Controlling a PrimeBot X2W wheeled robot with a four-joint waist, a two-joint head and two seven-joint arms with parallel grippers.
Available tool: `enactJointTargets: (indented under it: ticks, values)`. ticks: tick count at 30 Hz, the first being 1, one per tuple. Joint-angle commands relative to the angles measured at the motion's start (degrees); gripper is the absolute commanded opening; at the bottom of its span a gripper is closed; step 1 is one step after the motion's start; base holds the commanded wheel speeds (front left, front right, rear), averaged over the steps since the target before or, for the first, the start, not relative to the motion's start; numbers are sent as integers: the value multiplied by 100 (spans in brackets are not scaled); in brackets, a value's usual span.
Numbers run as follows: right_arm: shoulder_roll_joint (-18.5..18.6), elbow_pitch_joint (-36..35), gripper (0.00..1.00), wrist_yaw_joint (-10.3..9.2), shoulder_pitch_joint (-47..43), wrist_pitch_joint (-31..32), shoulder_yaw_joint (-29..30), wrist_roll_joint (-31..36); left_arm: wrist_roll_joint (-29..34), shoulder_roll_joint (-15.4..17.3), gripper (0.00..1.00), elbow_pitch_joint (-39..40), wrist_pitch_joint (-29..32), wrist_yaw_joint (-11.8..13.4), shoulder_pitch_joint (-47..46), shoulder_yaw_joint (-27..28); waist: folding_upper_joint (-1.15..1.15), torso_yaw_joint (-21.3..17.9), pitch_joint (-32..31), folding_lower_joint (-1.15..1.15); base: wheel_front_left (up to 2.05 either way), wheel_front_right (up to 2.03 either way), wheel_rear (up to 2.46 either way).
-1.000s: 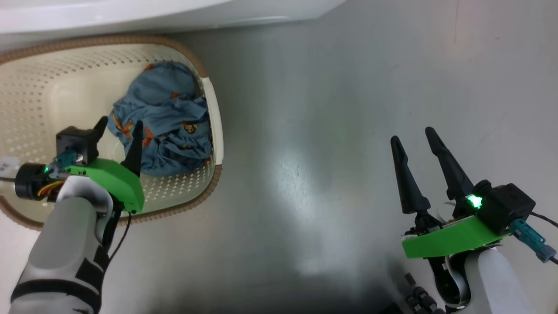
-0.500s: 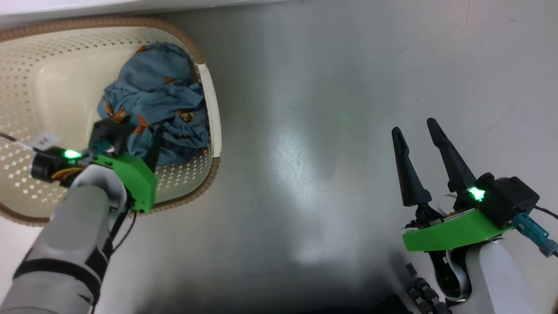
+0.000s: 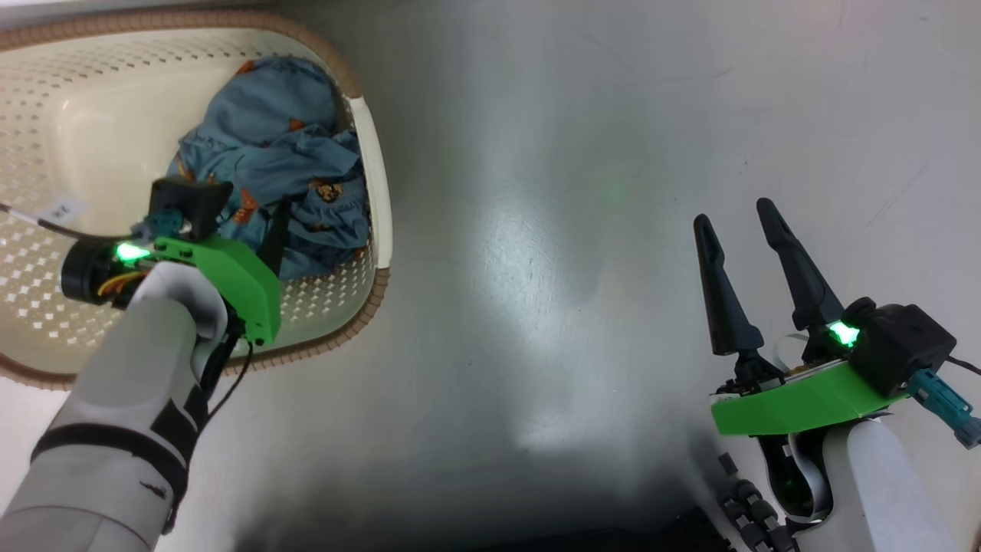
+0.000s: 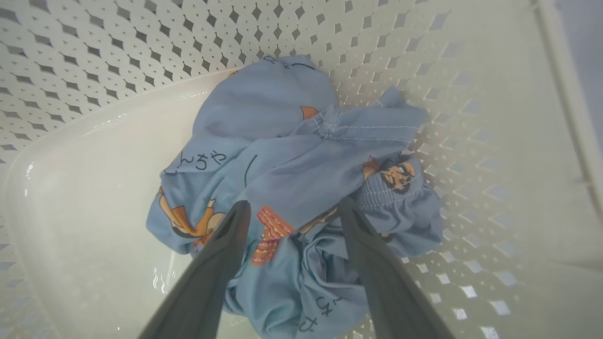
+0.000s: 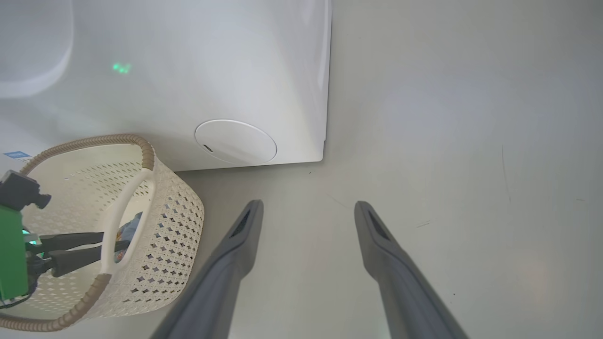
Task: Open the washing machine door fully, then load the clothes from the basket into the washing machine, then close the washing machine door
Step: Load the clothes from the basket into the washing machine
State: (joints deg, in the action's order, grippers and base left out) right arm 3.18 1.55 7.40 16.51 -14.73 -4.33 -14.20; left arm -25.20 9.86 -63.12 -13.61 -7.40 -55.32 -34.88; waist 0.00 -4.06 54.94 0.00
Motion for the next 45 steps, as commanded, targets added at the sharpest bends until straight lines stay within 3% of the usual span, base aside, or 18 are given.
enactJointTargets:
  ticks: [1, 10, 18, 27, 28, 29, 36, 45]
  values:
    - [-30, -130, 100, 9, -173, -27, -77, 27, -126, 217, 100, -18, 18, -8, 22, 24, 0, 14, 54, 0, 0, 0, 0]
    - [-30, -145, 100, 9, -189, -27, -103, 65, -737, 204, 100, -224, 313, -8, -299, -262, 0, 18, 208, 0, 0, 0, 0]
    - [-30, -159, 100, 9, -220, -27, -147, 94, -858, 226, 100, -445, 502, -9, -604, -667, 0, 2, 293, 0, 0, 0, 0]
    - [-30, -134, 100, 9, -263, -27, -282, 59, -1190, 230, 100, -782, 792, -9, -694, -695, 0, -146, 283, 0, 0, 0, 0]
    - [-30, -134, 100, 9, -266, -27, -273, 62, -1237, 211, 78, -788, 790, -9, -701, -684, 0, -150, 279, 0, 0, 0, 0]
    - [-30, -135, 100, 9, -265, -27, -264, 64, -1260, 203, 2, -789, 780, -9, -705, -697, 0, -154, 271, 0, 0, 0, 0]
    - [-30, -127, 100, 9, -240, -27, -219, 69, -1517, 152, 0, -755, 695, -9, -601, -714, 0, -131, 146, 0, 0, 0, 0]
    - [-30, -52, 100, 9, -144, -27, -168, 79, -1926, 167, 0, -592, 89, -9, -193, -640, 0, -39, -377, 0, 0, 0, 0]
